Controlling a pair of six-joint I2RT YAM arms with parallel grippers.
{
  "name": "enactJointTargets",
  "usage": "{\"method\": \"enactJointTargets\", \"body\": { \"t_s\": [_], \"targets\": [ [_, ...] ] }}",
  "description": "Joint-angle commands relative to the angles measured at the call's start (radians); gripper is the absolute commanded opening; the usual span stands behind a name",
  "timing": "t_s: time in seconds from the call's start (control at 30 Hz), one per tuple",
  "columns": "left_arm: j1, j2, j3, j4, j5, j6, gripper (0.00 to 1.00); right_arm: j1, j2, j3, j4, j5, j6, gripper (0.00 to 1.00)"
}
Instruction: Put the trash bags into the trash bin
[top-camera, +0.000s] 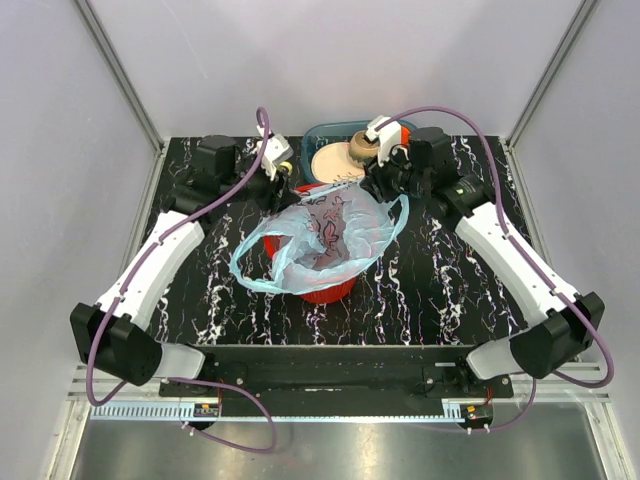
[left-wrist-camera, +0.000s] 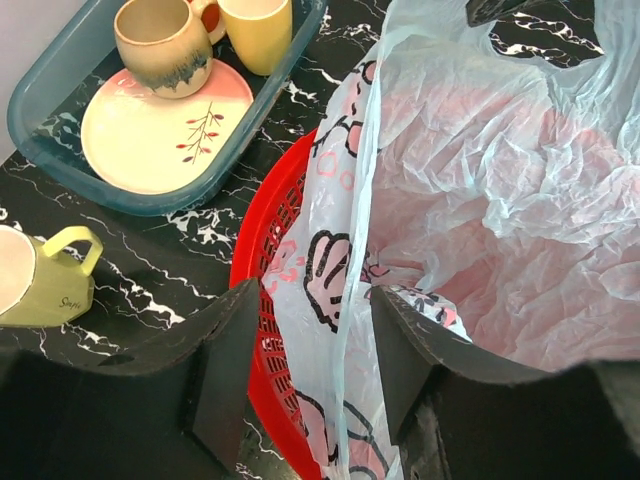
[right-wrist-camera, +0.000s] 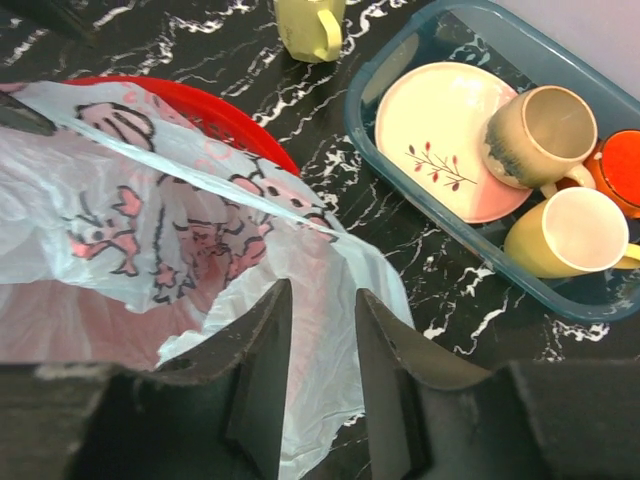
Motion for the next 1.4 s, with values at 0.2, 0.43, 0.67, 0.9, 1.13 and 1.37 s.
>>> {"method": "enactJointTargets", "body": {
  "t_s": [0.2, 0.43, 0.67, 0.9, 1.13, 1.37],
  "targets": [
    [-0.094, -0.033, 0.062, -0.04, -0.06, 0.186, 0.46, 0.0, -0.047, 0.017, -0.104, -0.112, 0.052, 0.4],
    [-0.132, 0.005, 0.062, -0.045, -0.141, 0.226, 0.5, 0.012, 0.017, 0.033, -0.176, -0.029, 0.09, 0.52],
    [-0.14, 0.039, 0.068, -0.051, -0.202, 0.246, 0.35, 0.035, 0.055, 0.017, -0.172, 0.008, 0.079, 0.51],
    [-0.137, 0.027, 0.056, 0.003, -0.229, 0.197, 0.11, 0.037, 0.077, 0.008, -0.172, 0.012, 0.053, 0.48],
    [-0.062, 0.077, 0.085, 0.069, -0.284, 0.071, 0.0, 0.04, 0.085, -0.023, -0.164, 0.042, 0.001, 0.37],
    [0.006, 0.132, 0.096, 0.136, -0.307, -0.057, 0.0, 0.04, 0.071, -0.049, -0.132, 0.048, -0.057, 0.24]
  ]
}}
